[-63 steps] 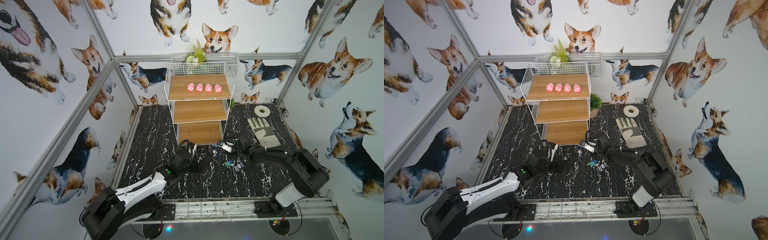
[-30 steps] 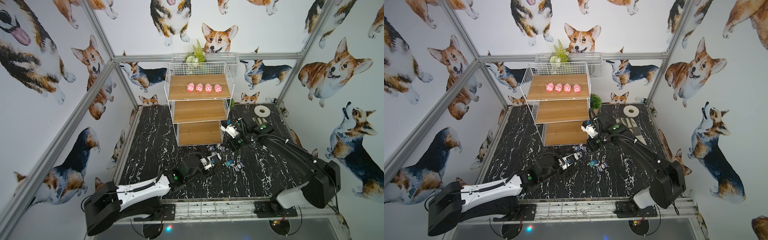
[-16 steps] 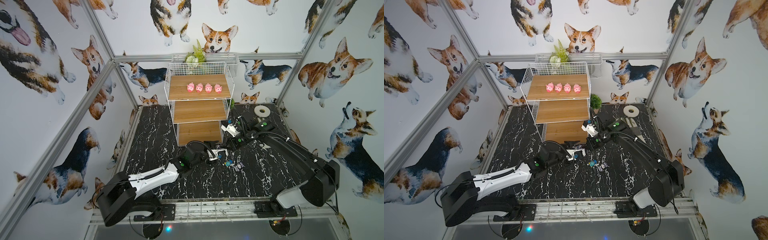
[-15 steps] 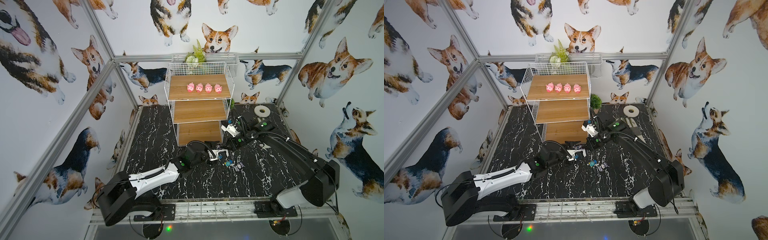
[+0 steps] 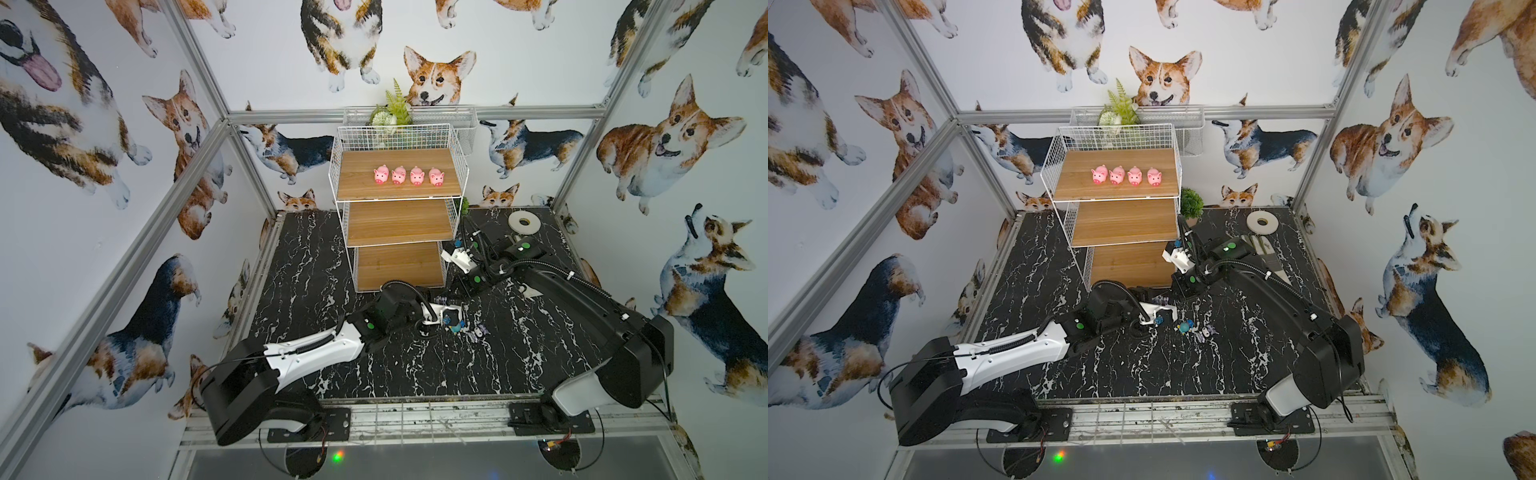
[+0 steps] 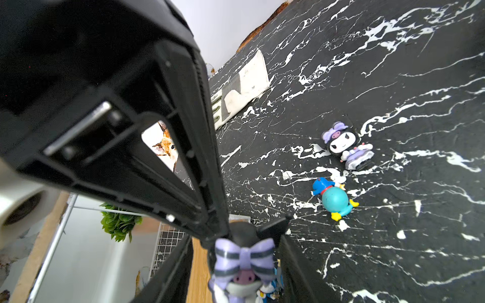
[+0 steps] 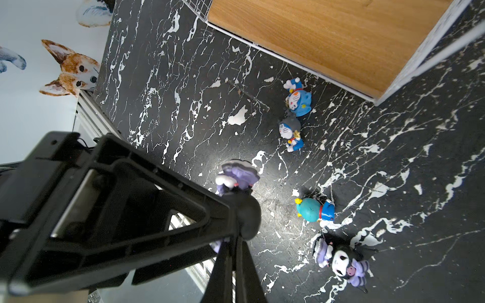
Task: Organize plastic toys on shelves
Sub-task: Pick up the plastic toy at the center of the board.
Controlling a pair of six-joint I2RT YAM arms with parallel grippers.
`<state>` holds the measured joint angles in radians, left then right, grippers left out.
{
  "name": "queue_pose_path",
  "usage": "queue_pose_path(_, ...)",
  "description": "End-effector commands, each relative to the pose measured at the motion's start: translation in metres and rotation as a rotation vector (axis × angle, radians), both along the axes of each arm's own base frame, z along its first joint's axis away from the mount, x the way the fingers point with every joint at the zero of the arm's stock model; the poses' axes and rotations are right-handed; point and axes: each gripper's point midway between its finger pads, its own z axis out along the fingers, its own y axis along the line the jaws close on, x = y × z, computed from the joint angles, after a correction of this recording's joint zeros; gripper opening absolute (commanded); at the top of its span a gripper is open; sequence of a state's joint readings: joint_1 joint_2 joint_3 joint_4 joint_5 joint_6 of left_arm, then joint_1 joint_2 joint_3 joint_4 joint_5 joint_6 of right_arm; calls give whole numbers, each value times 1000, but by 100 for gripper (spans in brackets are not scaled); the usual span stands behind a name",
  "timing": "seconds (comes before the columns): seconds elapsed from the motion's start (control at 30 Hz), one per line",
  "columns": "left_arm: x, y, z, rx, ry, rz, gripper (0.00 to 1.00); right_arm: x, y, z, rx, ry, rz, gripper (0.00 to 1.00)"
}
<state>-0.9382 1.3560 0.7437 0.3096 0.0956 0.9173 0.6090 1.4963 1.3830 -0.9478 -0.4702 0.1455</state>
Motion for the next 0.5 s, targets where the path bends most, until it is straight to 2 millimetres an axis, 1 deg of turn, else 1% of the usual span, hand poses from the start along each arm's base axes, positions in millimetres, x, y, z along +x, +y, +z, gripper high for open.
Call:
queue_pose_path(0.0, 4, 0, 3, 16, -43, 8, 56, 0, 4, 5, 23, 12, -8, 0)
queue_pose_path(0.2, 7, 2, -6, 48, -37, 22, 52, 1, 6, 6, 24, 21, -8, 0)
queue_pose_path(0.3, 11, 3, -8, 56, -45, 48, 55, 1, 7, 6, 28, 23, -6, 0)
queue_pose_path(0.37, 12, 4, -9, 58, -46, 53, 54, 1, 8, 6, 30, 24, -6, 0)
queue_pose_path(0.47, 14, 5, -12, 68, -45, 66, 51, 2, 8, 6, 33, 24, -8, 0)
